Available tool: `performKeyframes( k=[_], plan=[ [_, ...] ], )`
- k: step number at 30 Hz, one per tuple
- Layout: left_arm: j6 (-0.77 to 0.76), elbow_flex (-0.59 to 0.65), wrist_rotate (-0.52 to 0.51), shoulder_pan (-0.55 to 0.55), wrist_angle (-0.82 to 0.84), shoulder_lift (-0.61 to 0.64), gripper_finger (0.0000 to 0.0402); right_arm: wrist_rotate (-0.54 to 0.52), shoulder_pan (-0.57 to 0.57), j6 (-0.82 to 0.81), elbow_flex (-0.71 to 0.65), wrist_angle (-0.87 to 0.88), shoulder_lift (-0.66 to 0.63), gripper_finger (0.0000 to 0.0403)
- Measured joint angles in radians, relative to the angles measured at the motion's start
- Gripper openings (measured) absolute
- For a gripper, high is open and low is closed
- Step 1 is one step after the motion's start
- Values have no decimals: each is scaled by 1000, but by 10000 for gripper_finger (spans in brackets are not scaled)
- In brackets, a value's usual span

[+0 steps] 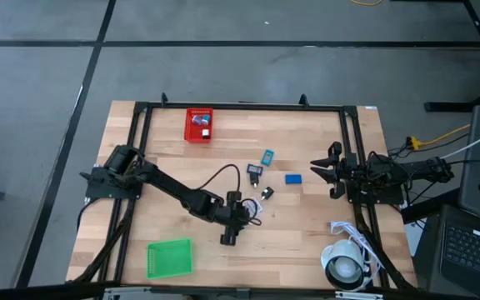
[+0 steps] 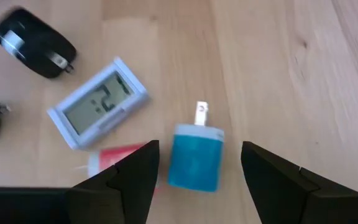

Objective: Pick & Place Office items
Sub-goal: Put the blue charger adapter into the red bin

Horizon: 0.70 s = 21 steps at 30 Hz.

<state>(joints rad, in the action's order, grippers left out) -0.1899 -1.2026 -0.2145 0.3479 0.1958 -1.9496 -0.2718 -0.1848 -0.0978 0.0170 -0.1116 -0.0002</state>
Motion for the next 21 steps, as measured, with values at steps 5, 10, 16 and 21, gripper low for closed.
performKeyframes(
  k=[5,10,16,21],
  plan=[
    [-21,0,-10,18,-10,-1,223,0,0,0,0,1,0,103],
    [-27,0,-11,15,-13,-7,223,0,0,-1,0,1,0,103],
    [-35,1,21,0,-18,-65,223,3,0,-7,0,1,0,103],
    [-33,-3,33,-4,-86,-104,221,3,0,-7,0,1,0,103]
  ],
)
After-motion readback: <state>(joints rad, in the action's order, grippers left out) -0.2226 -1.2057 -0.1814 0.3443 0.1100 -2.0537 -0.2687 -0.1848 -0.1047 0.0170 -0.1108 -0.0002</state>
